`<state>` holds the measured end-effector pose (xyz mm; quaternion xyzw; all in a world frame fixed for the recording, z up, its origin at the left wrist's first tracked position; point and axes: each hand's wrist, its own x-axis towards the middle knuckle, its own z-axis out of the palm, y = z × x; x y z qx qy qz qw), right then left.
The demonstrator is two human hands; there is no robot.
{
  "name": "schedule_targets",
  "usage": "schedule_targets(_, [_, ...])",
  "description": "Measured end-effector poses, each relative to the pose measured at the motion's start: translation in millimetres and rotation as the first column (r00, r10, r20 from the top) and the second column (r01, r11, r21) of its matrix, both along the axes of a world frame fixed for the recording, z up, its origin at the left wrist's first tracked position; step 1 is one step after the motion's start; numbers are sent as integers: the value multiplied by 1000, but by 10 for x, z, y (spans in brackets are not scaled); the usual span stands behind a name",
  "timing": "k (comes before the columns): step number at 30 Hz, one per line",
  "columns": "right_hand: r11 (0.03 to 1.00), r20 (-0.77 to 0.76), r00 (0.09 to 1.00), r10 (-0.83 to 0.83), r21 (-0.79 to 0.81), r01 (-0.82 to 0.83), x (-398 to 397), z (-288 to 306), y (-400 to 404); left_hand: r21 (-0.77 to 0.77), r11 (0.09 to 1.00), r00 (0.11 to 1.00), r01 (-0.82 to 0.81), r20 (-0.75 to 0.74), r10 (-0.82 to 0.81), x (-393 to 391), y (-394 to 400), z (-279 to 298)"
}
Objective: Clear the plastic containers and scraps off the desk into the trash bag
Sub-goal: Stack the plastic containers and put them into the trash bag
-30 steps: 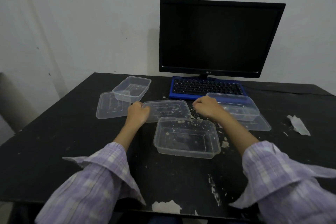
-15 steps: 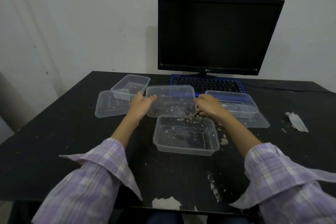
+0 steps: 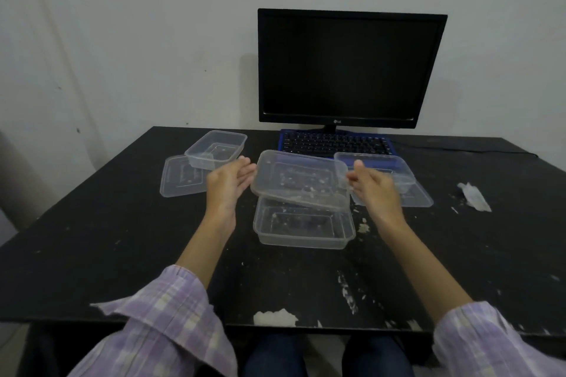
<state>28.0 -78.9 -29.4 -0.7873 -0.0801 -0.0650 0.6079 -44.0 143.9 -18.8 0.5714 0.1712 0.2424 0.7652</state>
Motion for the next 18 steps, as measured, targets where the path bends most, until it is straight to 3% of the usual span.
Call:
schedule_targets(4, [999,46,999,-17,-27,18,-217,-103,-68,47,999,999,-21,-48,23,-152,-94,-114])
schedule_targets(11, [997,-26,997,-73,-30,72,-351,-280,-122,206,978,978,-41,-193,82,-278,-124,-345])
schedule_targets(18, [990,-42,994,-104,-98,100,-369,-450,-115,306,950,959,-66,-243,145,-278,-176,-418])
